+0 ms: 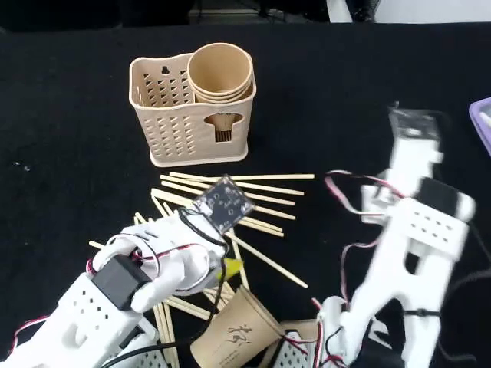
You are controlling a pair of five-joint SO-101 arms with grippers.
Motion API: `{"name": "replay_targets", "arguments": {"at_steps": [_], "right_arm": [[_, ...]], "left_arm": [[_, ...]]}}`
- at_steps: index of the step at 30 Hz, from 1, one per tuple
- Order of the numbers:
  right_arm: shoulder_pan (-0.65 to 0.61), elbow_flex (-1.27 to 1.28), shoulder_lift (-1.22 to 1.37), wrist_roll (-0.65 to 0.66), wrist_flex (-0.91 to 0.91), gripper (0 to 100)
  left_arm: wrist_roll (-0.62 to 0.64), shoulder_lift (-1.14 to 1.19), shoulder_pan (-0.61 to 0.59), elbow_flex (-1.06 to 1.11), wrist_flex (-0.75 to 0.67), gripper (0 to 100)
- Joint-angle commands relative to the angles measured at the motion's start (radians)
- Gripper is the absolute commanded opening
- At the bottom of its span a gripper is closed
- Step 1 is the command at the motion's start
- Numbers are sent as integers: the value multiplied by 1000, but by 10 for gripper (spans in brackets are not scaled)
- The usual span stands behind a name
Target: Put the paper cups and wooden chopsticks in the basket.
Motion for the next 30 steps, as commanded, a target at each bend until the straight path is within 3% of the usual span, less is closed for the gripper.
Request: {"name": "replay_targets", "arguments": {"at_steps": [1, 7, 12, 18, 22, 26, 30], "right_arm": [[109, -2, -39, 68, 5, 218], [143, 76, -39, 97, -35, 218], [133, 108, -39, 89, -71, 218], [133, 105, -39, 89, -74, 218], [140, 102, -39, 97, -71, 218], [130, 101, -39, 101, -66, 221], [97, 82, -41, 305, -21, 219]], "left_arm": [[110, 0, 85, -28, -132, 265], [101, 12, 199, 102, -293, 265], [-66, 147, 289, 176, -186, 265], [-120, 284, 335, 111, -75, 262], [-262, 293, 275, 59, 60, 260], [-377, 293, 124, 1, 178, 259], [-407, 292, -120, -128, 219, 259]]}}
